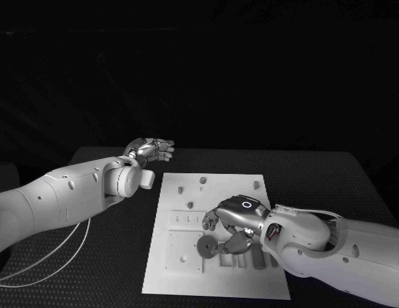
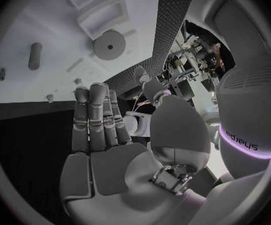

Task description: Assemble the parts on the task board

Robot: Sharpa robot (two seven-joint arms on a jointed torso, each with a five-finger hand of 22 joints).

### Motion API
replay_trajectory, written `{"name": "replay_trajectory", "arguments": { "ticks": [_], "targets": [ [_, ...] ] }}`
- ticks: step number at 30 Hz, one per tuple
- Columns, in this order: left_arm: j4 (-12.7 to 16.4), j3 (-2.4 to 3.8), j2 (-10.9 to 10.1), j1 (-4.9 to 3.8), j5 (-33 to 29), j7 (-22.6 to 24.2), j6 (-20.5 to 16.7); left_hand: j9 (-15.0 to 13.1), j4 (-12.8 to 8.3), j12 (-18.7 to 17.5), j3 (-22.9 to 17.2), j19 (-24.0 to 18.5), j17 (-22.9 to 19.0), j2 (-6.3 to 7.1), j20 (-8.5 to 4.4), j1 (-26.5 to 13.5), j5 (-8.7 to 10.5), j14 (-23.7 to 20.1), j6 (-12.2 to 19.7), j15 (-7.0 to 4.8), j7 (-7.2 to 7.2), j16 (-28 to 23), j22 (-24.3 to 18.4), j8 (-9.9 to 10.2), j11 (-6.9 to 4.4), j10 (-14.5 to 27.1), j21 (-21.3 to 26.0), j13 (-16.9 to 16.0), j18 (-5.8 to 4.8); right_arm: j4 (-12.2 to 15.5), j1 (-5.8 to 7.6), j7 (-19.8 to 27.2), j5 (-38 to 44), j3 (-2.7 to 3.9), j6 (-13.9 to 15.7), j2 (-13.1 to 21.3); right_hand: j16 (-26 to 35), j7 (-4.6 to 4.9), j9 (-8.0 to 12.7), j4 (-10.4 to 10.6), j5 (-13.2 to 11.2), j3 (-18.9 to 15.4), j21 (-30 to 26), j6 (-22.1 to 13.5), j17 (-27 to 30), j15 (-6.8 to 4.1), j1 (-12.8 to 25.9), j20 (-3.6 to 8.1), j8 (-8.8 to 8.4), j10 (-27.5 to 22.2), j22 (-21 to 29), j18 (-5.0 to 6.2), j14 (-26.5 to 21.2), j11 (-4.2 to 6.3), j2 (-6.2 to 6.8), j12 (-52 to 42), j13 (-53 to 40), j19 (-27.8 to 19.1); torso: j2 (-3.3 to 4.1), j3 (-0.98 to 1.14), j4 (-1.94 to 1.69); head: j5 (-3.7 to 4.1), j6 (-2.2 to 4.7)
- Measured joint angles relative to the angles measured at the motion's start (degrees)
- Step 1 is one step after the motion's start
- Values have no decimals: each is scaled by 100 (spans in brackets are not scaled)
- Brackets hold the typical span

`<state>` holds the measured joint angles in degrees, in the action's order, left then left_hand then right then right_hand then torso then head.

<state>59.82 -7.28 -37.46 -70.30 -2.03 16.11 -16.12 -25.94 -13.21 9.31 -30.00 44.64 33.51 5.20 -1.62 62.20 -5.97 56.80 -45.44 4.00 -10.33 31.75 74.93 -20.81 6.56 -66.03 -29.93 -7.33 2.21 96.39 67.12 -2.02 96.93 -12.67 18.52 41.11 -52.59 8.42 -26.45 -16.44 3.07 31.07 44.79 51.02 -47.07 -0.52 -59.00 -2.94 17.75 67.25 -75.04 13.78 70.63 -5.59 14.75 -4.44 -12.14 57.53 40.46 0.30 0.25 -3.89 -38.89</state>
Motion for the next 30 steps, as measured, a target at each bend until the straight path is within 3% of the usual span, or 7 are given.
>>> {"name": "replay_trajectory", "arguments": {
  "ticks": [3, 7, 14, 19, 30],
  "targets": [
    [-31, 0, 24, 22, 0, 1, 4, 0, 0, 0, 0, 0, 0, 0, 0, 0, 0, 0, 0, 0, 0, 0, 0, 0, 0, 0, 0, 0, -1, 6, -35, 14, 52, -84, -27, 0, -17, -21, 0, 0, 0, 0, 1, 25, 0, 0, 0, 0, 21, 3, 0, -1, 0, -3, 0, -16, 11, 0, -29, 4, 19, -21, -32],
    [-43, 2, 49, 53, 0, 2, 14, 0, 0, 0, 0, 0, 0, 0, 0, 0, 0, 0, 0, 0, 0, 0, 0, 0, 0, 0, 0, 0, -1, -28, -133, 16, 141, -119, -44, -32, -43, -18, 1, 0, 0, 0, 25, 67, 0, 0, -22, 0, 21, 25, 0, -1, 0, 16, -22, -16, 17, 0, -63, 5, 34, -40, -78],
    [-35, 0, 45, 59, 0, 2, 27, 0, 0, 0, 0, -21, -1, 0, 20, 0, 0, 0, 0, 0, 0, 0, -1, 0, 0, 0, 0, 1, -2, -219, -331, -51, 379, -127, -71, -208, -59, -18, 28, 0, 0, 0, 25, 67, 22, 0, -21, -1, 21, 23, -1, -1, 0, 15, -21, -10, 71, 0, -98, 7, 51, -69, -151],
    [-11, 1, 31, 59, 0, 2, 35, 0, 0, 0, 0, -20, 1, 0, 20, 0, 0, 0, 0, 0, 0, 0, -1, 0, 0, 0, 0, 1, -2, -353, -431, -180, 526, -127, -85, -276, -111, 21, 87, 0, 0, 0, 24, -66, 58, 31, -68, -2, -54, -197, -5, -3, -32, -54, 26, 69, 195, -2, -106, 7, 49, -86, -185],
    [-9, 1, 30, 59, 0, 2, 51, 0, 0, 0, 0, -20, 4, 0, 20, 0, 0, 0, 0, 0, 0, 0, -2, 0, 0, 0, 0, -4, -3, -470, -504, -435, 773, -124, 8, -373, -169, 10, 98, 46, 0, 177, 71, -95, 103, 36, -128, -4, -56, -297, -6, -9, -36, -95, 86, 69, 344, -2, -102, -13, 42, -118, -229]
  ]
}}
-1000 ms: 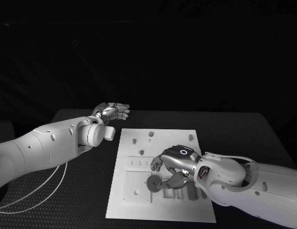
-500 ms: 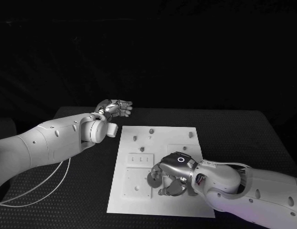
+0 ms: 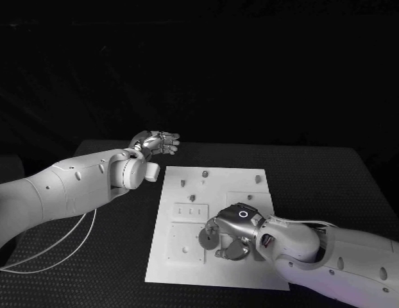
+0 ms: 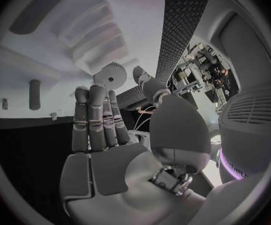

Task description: Assemble the parts on the task board

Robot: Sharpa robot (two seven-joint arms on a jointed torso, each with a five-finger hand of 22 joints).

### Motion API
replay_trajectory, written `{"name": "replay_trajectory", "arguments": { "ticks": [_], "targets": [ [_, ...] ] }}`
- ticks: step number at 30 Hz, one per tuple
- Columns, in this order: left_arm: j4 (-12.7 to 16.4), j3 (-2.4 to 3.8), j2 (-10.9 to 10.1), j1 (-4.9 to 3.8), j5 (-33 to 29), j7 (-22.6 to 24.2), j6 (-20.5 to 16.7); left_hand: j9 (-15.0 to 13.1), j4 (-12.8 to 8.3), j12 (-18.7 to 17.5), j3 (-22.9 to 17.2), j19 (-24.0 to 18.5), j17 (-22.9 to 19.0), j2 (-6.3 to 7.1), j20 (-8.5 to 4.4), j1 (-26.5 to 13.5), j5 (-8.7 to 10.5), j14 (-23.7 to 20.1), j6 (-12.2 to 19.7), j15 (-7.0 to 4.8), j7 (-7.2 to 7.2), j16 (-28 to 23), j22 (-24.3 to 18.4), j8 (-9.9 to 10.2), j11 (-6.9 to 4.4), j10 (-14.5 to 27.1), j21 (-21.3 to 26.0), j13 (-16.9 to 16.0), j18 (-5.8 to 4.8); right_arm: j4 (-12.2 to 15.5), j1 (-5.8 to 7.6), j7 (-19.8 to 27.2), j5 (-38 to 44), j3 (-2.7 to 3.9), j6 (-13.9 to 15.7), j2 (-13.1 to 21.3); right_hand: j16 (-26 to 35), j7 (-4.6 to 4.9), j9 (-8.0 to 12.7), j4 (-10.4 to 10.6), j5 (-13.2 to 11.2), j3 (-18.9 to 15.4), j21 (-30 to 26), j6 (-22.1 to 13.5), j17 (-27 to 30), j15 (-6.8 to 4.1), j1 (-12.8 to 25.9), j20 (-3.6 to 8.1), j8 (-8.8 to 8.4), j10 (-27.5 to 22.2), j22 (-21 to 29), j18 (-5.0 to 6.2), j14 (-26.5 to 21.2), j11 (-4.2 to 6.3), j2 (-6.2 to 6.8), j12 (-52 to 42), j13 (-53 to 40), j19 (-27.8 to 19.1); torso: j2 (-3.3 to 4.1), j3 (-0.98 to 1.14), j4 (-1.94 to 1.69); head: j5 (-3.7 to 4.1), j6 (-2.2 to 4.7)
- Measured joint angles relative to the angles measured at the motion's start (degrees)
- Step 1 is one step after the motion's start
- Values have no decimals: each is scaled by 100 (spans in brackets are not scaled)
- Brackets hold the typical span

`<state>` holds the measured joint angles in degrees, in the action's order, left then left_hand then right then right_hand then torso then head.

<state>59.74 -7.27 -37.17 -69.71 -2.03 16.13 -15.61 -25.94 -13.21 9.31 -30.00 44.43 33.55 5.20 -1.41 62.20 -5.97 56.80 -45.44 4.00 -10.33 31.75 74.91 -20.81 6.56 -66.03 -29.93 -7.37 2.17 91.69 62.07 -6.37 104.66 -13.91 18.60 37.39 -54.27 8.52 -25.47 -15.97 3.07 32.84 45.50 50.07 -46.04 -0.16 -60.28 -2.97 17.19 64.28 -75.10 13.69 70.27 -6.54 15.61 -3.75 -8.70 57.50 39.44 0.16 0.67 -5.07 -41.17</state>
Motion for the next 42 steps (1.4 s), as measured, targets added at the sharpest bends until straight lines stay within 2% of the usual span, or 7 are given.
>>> {"name": "replay_trajectory", "arguments": {
  "ticks": [7, 17, 25, 41, 42],
  "targets": [
    [6, -1, -2, 1, 0, -3, 13, 0, 0, 0, 0, 0, 0, 0, 0, 0, 0, 0, 0, 0, 0, 0, -1, 0, 0, 0, 0, 0, 0, -80, -37, -130, 131, 0, 67, -97, -55, 17, 0, -7, 0, 87, 42, -18, 8, 1, -22, 1, 0, -22, 5, -3, -1, -20, 22, 0, 56, 1, 0, -3, 4, -21, -32],
    [17, -1, -5, 1, 0, -5, 25, 0, 0, 0, 0, 0, -1, 0, 0, 0, 0, 0, 0, 0, 0, 0, -1, 0, 0, 0, 0, 1, -1, -227, -87, -255, 273, 1, 94, -249, -97, 35, 0, 0, 0, 142, 51, -37, 15, 1, -22, 33, 0, -31, 5, -22, -1, -11, 22, 0, 88, 35, -4, -12, 16, -22, -42],
    [37, -1, -10, 1, 0, -6, 34, 0, 0, 0, 0, 0, 4, -23, 0, -23, 0, 0, 0, 0, 0, 0, -1, 0, 0, 0, 0, 1, -1, -352, -232, -308, 365, 5, 101, -350, -98, 54, -1, -23, 0, 165, 63, -56, 21, 1, -36, 24, 0, -31, 5, -24, -1, -10, 54, 0, 112, 43, -4, -10, 10, -35, -52],
    [39, -1, -24, 2, 0, -12, 45, 0, 0, -23, 0, 0, 3, -23, 0, -23, 0, -21, 0, 21, 0, 0, 3, 0, 0, 0, 0, 2, -2, -398, -258, -403, 546, 5, 193, -438, -176, 110, 8, -41, 0, 196, 89, -126, 53, 48, -17, 22, 1, -68, 3, -42, -48, -33, 101, -45, 172, 42, -3, -8, 25, -63, -65],
    [39, -1, -24, 2, 0, -12, 45, 0, 0, -23, 0, 0, 3, -23, 0, -23, 0, -21, 0, 21, 0, 0, 3, 0, 0, 0, 0, 2, -2, -393, -258, -404, 548, 5, 209, -435, -183, 100, 1, -22, 0, 282, 108, -69, 59, 45, -81, 22, 17, 5, 3, -43, -45, -21, 55, -69, 172, 42, -3, -8, 24, -62, -65]
  ]
}}
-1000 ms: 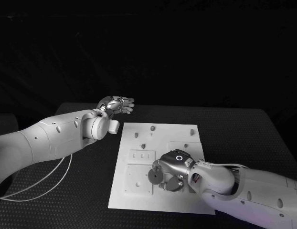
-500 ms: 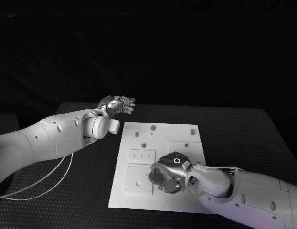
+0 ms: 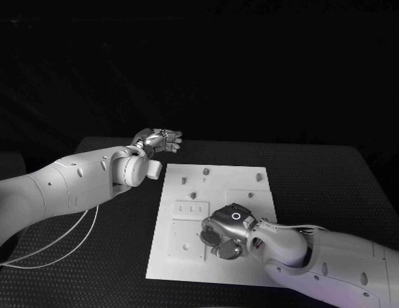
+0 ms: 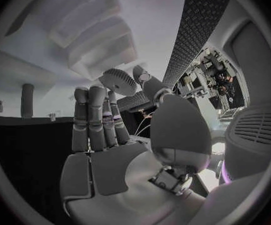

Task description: Assemble the parts on the task board

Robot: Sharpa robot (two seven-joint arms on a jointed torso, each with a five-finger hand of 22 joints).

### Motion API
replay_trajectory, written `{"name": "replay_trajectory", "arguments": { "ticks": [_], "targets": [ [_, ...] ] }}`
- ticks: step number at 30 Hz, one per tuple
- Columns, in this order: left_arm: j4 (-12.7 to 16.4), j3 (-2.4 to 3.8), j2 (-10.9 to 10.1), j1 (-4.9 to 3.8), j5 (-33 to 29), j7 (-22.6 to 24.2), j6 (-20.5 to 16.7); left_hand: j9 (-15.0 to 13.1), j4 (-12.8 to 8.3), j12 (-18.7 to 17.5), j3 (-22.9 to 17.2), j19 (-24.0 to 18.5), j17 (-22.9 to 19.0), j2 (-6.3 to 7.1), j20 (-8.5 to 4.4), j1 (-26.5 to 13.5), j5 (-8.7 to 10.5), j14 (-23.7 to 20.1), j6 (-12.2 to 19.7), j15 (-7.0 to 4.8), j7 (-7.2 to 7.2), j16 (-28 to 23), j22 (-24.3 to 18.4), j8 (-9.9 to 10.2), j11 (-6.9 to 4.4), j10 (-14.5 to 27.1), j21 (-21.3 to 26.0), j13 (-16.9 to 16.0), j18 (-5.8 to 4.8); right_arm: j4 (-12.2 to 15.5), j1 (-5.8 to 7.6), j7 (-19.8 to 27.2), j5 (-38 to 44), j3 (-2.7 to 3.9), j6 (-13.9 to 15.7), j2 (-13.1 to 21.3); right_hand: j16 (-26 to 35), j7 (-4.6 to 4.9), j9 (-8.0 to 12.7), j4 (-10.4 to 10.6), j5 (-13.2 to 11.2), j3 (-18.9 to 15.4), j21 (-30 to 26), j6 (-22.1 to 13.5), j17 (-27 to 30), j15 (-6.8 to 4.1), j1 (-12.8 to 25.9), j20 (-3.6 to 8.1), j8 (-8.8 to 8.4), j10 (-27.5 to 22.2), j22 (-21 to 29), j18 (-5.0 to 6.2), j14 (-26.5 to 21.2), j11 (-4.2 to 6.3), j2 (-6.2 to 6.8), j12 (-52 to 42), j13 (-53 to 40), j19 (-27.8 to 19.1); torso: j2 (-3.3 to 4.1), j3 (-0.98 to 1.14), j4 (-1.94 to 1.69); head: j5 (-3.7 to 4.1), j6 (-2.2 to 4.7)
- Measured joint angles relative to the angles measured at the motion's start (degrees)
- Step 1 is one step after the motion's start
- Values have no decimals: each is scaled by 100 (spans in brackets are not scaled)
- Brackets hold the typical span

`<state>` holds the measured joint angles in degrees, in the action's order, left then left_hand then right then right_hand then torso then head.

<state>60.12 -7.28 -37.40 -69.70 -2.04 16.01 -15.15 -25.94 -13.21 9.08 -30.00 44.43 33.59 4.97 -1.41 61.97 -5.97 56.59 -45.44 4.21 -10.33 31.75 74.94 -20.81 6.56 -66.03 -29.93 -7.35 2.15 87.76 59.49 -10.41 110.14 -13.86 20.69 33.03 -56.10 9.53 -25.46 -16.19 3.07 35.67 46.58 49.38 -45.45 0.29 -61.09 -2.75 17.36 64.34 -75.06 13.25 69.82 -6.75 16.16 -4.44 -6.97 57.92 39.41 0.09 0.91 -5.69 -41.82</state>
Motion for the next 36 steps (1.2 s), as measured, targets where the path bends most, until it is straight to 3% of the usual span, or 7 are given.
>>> {"name": "replay_trajectory", "arguments": {
  "ticks": [2, 6, 7, 13, 19, 25, 36],
  "targets": [
    [0, 0, 0, 0, 0, -1, 1, 0, 0, 0, 0, 0, 0, 0, 0, 0, 0, 0, 0, 0, 0, 0, 0, 0, 0, 0, -23, 0, 0, 5, 0, 0, 0, 0, 28, 7, -35, -34, -27, 113, 0, 223, 8, 135, 15, -49, -105, 8, 73, 138, 10, -3, 50, 32, -105, -67, 0, 30, -1, 0, -1, 4, 2],
    [-6, 0, 0, 0, 0, -1, 2, 0, 0, 0, 0, 0, 5, 0, 0, 0, 0, 0, 0, 0, 0, 0, 0, 0, 0, 0, -23, 0, 0, 25, 1, 5, -13, 7, 113, 36, -60, -122, -34, 533, 0, 1006, 47, 390, 68, -122, -112, 44, 166, 424, 10, -8, 145, 135, -254, -181, -6, 107, -2, 0, -1, 10, 15],
    [-6, 0, 0, 0, 0, -2, 3, 0, 0, 0, 0, 0, 5, 0, 0, 0, 0, 0, 0, 0, 0, 0, -1, 0, 0, 0, -23, 0, -1, 32, 2, 10, -15, 8, 130, 46, -70, -134, -33, 596, -2, 1125, 55, 444, 74, -136, -106, 47, 180, 486, 9, -56, 161, 151, -295, -207, -13, 127, -3, 0, -2, 11, 16],
    [-8, 0, 4, 0, 0, -2, 5, 0, 0, 0, 0, 0, 5, 0, 0, 0, 0, 0, 0, 0, 0, 0, -1, 0, 0, 0, -23, 0, 0, 89, 3, 41, -46, 8, 261, 116, -204, -235, -27, 727, -51, 1731, 222, 741, 94, -279, 29, 143, 244, 862, 10, -89, 296, 284, -459, -355, -31, 229, -4, 0, -2, 12, 38],
    [-7, 0, 4, 0, 0, -2, 6, 0, 0, 0, 0, 0, 5, 0, 0, 0, 0, 0, 0, 0, 0, 0, -1, 0, 0, 0, -23, 0, -1, 154, 0, 81, -116, 18, 387, 196, -287, -257, -27, 632, -64, 1876, 318, 801, 66, -330, 95, 197, 244, 931, 12, -101, 348, 298, -525, -391, -31, 299, -4, 1, 2, 18, 52],
    [-5, 0, 3, 0, 0, -2, 7, 0, 0, 0, 0, -22, 4, 0, -22, 0, 0, 0, 0, 0, 0, 0, -2, 0, 0, 0, -23, 1, -4, 160, -1, 87, -215, 83, 502, 220, -304, -277, -27, 616, -69, 1892, 321, 821, 60, -349, 104, 216, 244, 961, 12, -134, 369, 308, -534, -391, -31, 319, -4, 1, 2, 26, 72],
    [0, 0, 4, 0, 0, -2, 9, 0, 0, 0, 0, -22, 9, 0, -22, 0, 0, 0, 0, 0, 0, -23, -3, 0, 0, 0, -23, -1, -9, 10, 1, 106, -938, 384, 671, 244, -354, -275, -27, 573, -41, 1880, 377, 859, 28, -338, 158, 237, 244, 990, 13, -140, 380, 317, -587, -391, -31, 359, -1, -3, 1, 47, 114]
  ]
}}
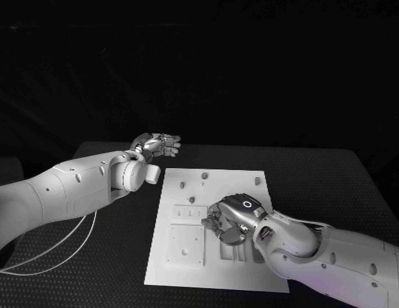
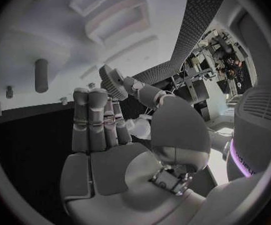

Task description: Assemble the parts on the task board

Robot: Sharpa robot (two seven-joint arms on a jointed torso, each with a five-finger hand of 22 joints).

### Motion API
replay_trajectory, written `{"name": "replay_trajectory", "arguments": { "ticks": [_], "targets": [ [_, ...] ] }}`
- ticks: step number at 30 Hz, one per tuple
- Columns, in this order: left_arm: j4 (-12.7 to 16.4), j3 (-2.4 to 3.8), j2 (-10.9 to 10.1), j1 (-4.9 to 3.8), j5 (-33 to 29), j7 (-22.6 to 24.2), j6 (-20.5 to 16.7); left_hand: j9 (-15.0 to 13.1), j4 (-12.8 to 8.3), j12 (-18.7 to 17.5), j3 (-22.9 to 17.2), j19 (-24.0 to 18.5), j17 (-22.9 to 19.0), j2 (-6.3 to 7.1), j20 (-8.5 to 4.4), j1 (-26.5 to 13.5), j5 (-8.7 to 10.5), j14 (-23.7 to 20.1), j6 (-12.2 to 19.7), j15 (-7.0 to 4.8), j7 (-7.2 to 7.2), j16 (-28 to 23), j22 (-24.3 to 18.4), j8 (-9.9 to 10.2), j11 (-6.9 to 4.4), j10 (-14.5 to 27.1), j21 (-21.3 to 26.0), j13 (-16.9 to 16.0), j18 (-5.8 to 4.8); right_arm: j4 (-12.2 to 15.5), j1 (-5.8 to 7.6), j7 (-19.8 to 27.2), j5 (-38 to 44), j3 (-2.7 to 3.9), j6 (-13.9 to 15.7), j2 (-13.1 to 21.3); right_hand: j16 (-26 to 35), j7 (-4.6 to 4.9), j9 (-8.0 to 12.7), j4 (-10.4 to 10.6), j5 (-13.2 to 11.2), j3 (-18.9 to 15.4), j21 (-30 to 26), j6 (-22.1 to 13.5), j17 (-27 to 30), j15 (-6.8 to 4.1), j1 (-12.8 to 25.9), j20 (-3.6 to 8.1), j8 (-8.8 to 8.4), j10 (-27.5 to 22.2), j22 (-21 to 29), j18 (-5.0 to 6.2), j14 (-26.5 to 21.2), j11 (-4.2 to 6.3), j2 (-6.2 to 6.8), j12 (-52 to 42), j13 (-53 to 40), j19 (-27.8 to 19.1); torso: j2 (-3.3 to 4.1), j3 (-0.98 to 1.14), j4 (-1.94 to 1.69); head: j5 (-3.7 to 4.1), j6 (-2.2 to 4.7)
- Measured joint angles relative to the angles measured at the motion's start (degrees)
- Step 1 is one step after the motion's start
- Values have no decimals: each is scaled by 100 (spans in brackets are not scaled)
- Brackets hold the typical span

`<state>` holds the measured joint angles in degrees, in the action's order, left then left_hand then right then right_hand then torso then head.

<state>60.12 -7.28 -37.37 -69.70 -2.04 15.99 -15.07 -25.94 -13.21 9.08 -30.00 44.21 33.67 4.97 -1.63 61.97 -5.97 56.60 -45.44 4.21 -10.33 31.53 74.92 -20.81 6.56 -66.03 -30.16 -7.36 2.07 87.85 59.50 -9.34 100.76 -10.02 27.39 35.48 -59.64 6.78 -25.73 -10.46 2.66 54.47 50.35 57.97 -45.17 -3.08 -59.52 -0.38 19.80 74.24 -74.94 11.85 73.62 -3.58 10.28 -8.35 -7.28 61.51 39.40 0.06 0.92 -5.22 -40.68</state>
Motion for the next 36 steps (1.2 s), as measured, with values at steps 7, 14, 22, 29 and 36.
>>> {"name": "replay_trajectory", "arguments": {
  "ticks": [7, 14, 22, 29, 36],
  "targets": [
    [8, 0, 2, 0, 0, 0, 1, 0, 0, 0, 0, 0, 0, 0, 0, 0, 0, 0, 0, 0, 0, 0, 0, 0, 0, 0, 0, -3, -1, -197, 247, 10, -1275, 200, -137, -16, 0, -1, 0, -96, 0, -44, 0, 1, -17, -3, 93, 0, 0, 0, 0, -2, -4, 0, -93, 1, 0, 1, 0, -4, 0, 14, 29],
    [21, 0, 20, 0, 0, 0, 1, 0, 0, 0, 0, 0, -1, 0, 0, 0, 0, 0, 0, 0, 0, 0, -1, 0, 0, 0, 0, -3, -2, -909, 601, -2, -2662, 377, -479, -209, 0, -1, 0, -229, 0, -101, 22, 1, -17, 2, 219, -1, 0, 0, 0, -3, -11, 0, -219, 23, -1, 1, 0, -7, 2, 46, 64],
    [40, 0, 36, 0, 0, 0, 3, 0, 0, 0, 0, 1, -1, 0, 0, 0, 0, 0, 0, 0, 0, 0, -1, 0, 0, 0, 0, -2, -4, -2132, 821, -55, -3794, 451, -985, -641, 0, 0, 0, -324, 0, -150, 43, -1, -17, -1, 326, -35, 0, 0, -1, -3, -87, 0, -326, 49, -84, -33, 6, -8, -18, 70, 94],
    [53, 0, 36, 0, 0, -1, 3, 0, 0, 0, 0, 1, -1, 0, 1, 0, 0, 0, 0, 0, 0, 0, -1, 0, 0, 0, 0, -2, -8, -2877, 896, -135, -4504, 453, -1499, -1004, 0, 12, 0, -419, -1, -229, 64, -67, -18, 3, 440, -34, 0, 0, -1, -4, -131, 0, -440, 84, -149, -76, 14, -10, -30, 79, 99],
    [88, 0, 53, 0, 0, -2, 4, 0, 0, 0, 0, 1, 4, 0, 1, 0, 0, 0, 0, 0, 0, 0, 3, 0, 0, 0, 0, -2, 48, -3342, 897, -174, -4856, 454, -1815, -1275, -27, 32, 0, -475, -5, -254, 66, -96, -24, -10, 490, -41, 1, 41, -1, -2, -160, 40, -490, 111, -148, -87, 18, -8, -30, 79, 89]
  ]
}}
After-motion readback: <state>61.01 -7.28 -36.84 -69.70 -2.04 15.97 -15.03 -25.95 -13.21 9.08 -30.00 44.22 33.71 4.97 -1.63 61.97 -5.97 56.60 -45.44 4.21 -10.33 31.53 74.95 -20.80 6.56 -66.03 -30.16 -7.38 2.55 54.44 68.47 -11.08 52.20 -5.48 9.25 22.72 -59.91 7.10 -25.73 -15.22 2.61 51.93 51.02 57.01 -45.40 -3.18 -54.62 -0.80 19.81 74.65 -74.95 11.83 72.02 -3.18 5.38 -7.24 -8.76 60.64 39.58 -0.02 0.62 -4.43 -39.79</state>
